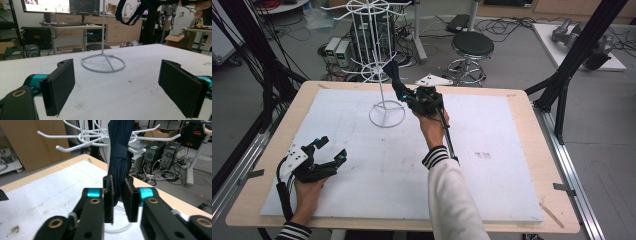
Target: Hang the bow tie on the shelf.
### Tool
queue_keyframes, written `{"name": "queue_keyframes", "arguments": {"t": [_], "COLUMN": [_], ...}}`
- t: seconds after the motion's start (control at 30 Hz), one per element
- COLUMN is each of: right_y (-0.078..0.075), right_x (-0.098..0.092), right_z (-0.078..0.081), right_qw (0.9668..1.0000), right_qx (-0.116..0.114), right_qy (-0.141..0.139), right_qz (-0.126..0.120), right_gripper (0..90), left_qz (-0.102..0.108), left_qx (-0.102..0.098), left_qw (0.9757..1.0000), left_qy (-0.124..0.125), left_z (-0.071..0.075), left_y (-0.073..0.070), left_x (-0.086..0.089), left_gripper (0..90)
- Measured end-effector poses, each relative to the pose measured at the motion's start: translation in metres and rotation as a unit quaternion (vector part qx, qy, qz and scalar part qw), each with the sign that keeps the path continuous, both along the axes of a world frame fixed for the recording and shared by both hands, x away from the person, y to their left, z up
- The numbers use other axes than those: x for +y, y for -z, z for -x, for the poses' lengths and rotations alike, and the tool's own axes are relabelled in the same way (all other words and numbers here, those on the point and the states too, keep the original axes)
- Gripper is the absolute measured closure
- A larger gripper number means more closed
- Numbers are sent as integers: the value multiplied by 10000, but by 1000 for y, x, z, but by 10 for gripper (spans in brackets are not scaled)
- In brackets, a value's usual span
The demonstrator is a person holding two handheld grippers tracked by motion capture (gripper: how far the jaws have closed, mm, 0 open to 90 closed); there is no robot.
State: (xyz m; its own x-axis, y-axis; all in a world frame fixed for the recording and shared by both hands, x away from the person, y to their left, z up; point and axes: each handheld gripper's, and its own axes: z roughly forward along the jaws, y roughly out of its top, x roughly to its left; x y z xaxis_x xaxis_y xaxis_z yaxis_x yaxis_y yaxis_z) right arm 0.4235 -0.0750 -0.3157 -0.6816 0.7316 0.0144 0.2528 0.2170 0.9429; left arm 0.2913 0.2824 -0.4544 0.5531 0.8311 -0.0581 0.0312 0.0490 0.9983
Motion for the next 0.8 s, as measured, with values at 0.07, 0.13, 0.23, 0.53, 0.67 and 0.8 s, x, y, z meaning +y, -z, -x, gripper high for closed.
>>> {"name": "queue_keyframes", "arguments": {"t": [0.07,0.13,0.23,0.53,0.67,0.8], "right_y": [2,5,8,13,24,53], "right_x": [-1,-2,-8,-58,-86,-140], "right_z": [1,2,8,51,73,116], "right_qw": [10000,9999,9993,9996,9994,9977], "right_qx": [34,99,256,-175,-251,-537], "right_qy": [-32,-12,-66,-118,-51,295], "right_qz": [1,54,276,175,232,296], "right_gripper": [659,464,181,113,113,113], "left_qz": [9,-2,12,45,44,17], "left_qx": [-25,-42,-40,-23,-19,-29], "left_qw": [10000,10000,10000,10000,10000,10000], "left_qy": [-6,-7,-6,2,15,22], "left_z": [1,1,1,0,0,1], "left_y": [0,0,0,0,0,0], "left_x": [0,-1,0,0,0,1], "left_gripper": [142,142,142,141,142,142]}}
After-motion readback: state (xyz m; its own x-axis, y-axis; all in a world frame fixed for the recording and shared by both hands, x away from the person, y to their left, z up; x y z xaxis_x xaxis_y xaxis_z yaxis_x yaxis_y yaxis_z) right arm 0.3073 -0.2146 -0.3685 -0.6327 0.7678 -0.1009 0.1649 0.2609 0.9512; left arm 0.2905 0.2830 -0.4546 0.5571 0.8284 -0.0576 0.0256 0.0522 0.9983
